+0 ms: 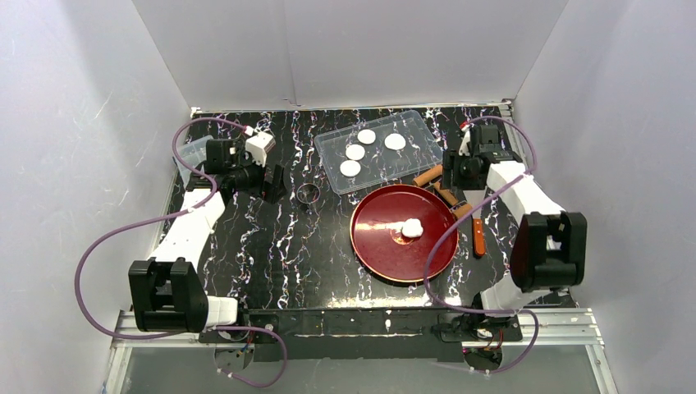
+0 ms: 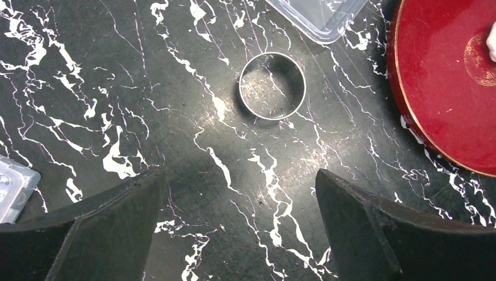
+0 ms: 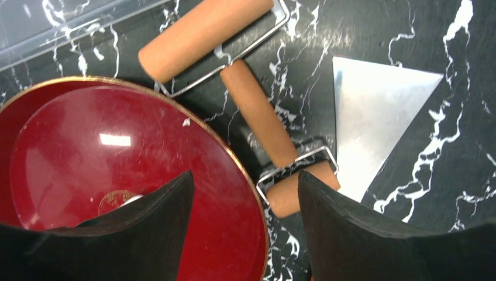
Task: Roll out the dumpling wrappers from the dough
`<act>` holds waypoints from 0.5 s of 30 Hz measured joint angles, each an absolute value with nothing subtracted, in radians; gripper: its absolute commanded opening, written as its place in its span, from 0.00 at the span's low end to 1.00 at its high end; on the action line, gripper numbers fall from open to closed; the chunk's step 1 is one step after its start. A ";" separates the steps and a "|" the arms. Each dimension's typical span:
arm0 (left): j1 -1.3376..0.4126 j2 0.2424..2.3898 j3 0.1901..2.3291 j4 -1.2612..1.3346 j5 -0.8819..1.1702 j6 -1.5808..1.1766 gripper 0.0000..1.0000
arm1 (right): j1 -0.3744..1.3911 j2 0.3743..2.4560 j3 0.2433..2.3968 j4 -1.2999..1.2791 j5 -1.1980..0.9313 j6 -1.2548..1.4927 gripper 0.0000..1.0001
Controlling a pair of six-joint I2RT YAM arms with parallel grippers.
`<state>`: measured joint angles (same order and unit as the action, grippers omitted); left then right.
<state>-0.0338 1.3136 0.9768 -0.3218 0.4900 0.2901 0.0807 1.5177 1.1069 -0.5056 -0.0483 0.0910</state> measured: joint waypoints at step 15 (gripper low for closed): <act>-0.034 1.360 1.013 -0.405 0.533 0.295 1.00 | 0.080 1.774 1.251 -0.584 -0.022 -0.015 0.61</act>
<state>-0.0338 1.3602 1.0134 -0.4049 0.5331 0.2955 0.0799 1.7744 1.2507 -0.5838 -0.0216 -0.0147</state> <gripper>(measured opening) 0.992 0.623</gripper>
